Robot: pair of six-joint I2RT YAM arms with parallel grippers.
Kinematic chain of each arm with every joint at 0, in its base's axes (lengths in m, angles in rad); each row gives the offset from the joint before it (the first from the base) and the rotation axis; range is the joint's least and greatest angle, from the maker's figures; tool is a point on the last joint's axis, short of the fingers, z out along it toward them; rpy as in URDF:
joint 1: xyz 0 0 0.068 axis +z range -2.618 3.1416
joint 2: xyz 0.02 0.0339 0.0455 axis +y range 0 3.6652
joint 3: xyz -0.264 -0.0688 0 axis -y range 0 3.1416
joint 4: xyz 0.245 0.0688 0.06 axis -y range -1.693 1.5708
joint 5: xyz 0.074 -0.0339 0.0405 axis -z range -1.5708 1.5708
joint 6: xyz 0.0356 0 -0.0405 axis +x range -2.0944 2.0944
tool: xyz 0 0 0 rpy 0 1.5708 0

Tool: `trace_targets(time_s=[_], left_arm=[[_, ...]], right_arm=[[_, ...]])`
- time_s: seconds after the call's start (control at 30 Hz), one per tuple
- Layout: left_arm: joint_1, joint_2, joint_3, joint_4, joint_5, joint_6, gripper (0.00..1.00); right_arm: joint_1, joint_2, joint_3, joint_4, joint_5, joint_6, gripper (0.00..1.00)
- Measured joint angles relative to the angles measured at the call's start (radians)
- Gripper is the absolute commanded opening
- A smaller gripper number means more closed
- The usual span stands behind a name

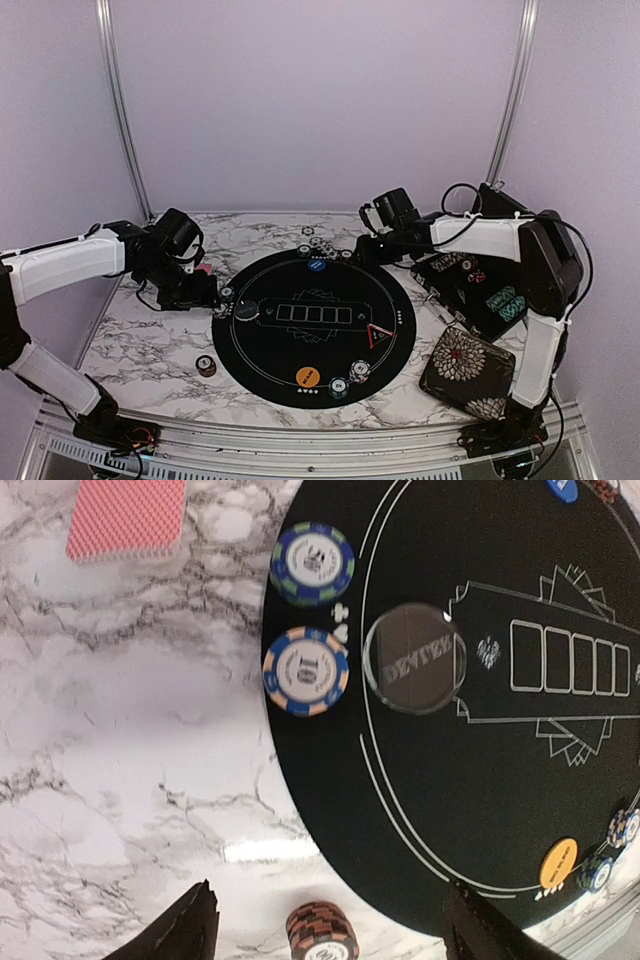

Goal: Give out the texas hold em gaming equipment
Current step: Pick up the pile of poker chips from the pile of poker chips.

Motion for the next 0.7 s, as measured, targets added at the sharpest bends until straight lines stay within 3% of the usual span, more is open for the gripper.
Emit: trace_targets(time_s=[0.3,0.7], left_arm=[[-0.098,-0.101,-0.139,-0.063,-0.018,-0.109,0.79],[-0.217,-0.074,-0.177,-0.08,-0.018,-0.171,0.78]], right_arm=[[0.007,-0.031,-0.011,0.013,-0.022,-0.03,0.41],[0.008,-0.042,-0.015,0.018,-0.053,-0.029,0.41]])
